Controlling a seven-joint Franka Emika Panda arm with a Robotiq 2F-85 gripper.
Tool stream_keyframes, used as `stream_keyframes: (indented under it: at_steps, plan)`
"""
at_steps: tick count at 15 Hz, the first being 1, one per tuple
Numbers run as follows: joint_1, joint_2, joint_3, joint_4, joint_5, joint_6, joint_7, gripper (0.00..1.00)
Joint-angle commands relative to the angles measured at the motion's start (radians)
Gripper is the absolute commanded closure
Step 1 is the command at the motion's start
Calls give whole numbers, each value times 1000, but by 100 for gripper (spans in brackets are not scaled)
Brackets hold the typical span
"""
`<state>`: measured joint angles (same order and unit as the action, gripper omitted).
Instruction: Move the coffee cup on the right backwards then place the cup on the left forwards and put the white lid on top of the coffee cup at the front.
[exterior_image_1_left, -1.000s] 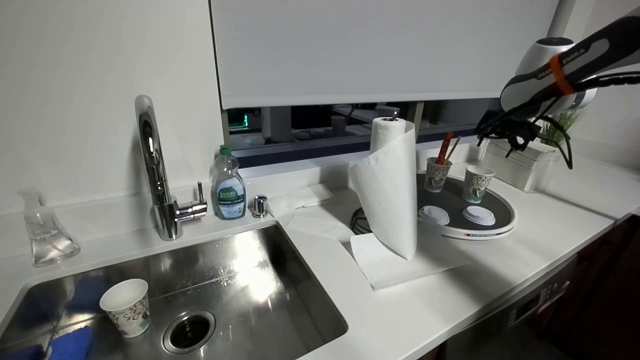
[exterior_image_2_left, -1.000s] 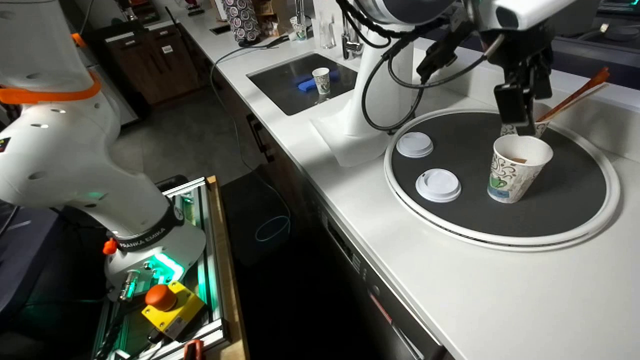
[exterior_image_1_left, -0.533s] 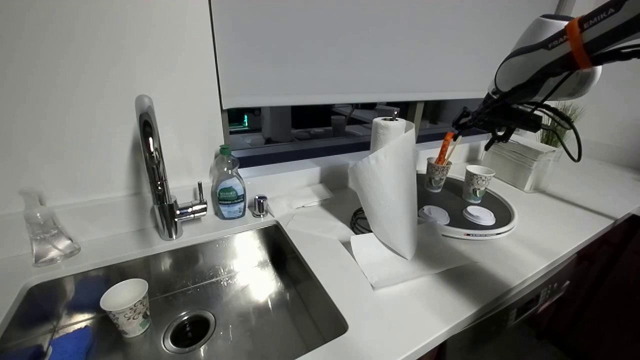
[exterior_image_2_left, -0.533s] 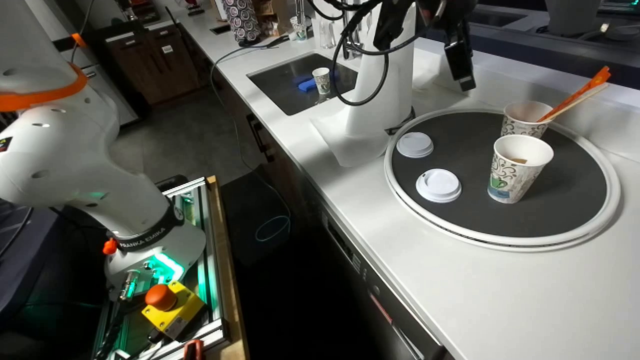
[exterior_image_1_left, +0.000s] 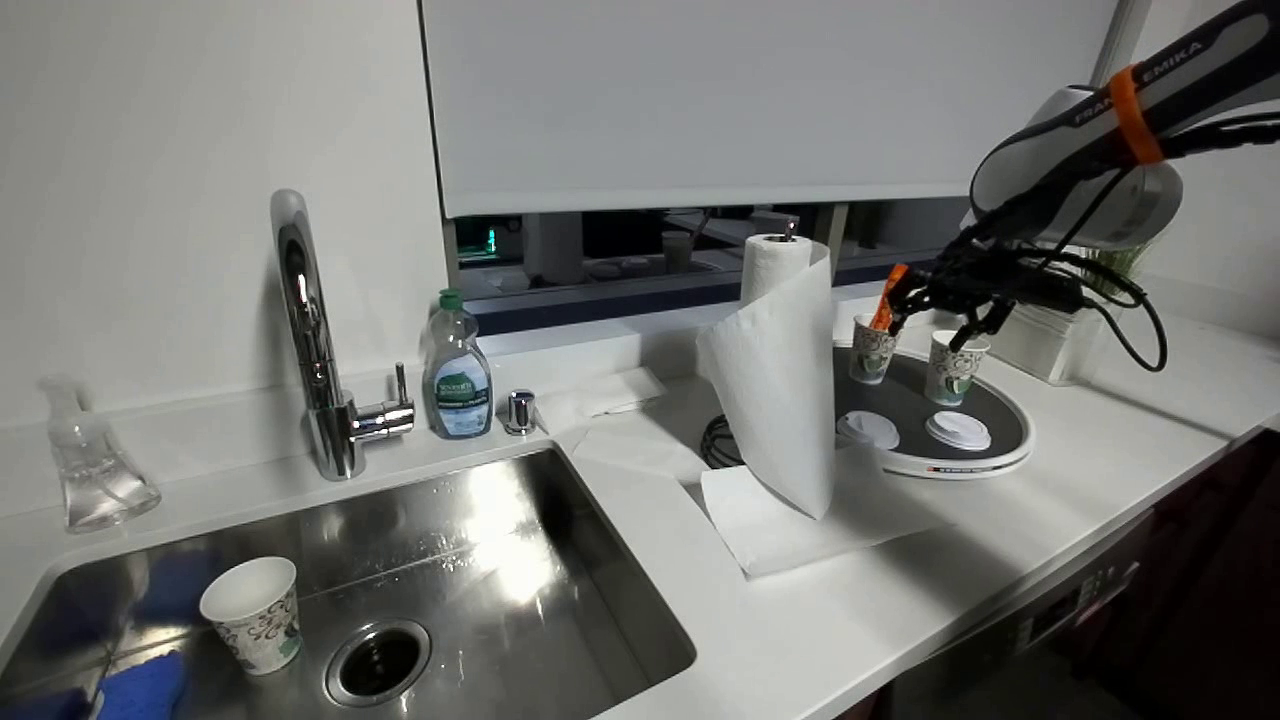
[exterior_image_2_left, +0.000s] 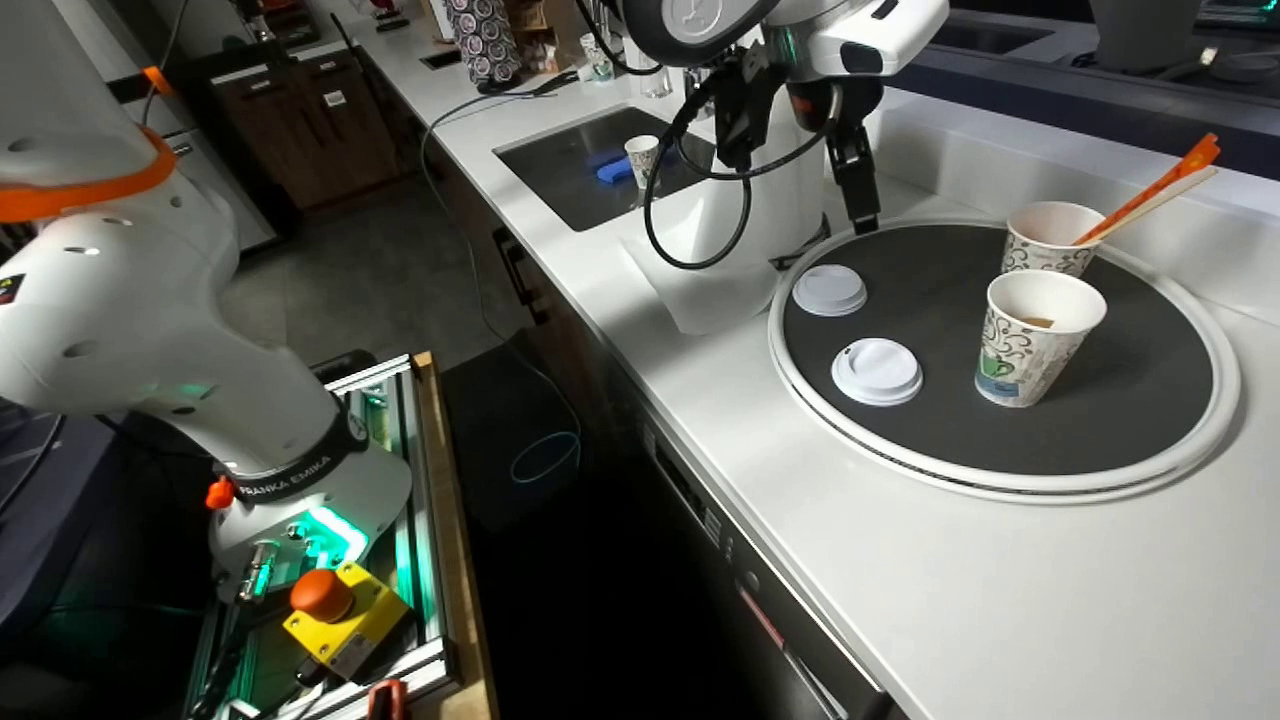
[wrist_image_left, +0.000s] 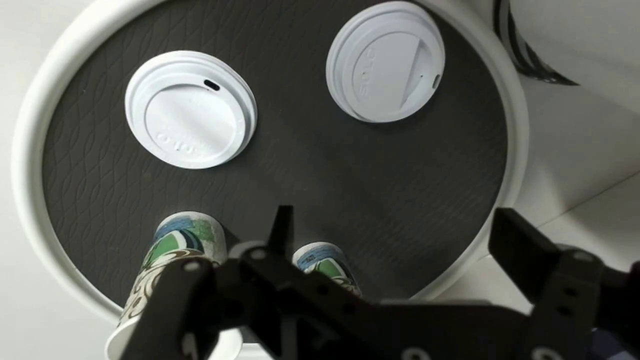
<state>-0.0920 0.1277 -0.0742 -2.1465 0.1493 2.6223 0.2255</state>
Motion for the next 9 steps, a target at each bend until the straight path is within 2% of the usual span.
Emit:
stream_keyframes:
  at_steps: [1, 4, 9]
  plan:
    - [6, 3, -3, 0, 1, -5, -15, 0]
    - [12, 15, -3, -7, -51, -13, -61, 0]
    - [6, 52, 6, -27, -62, -35, -180, 0]
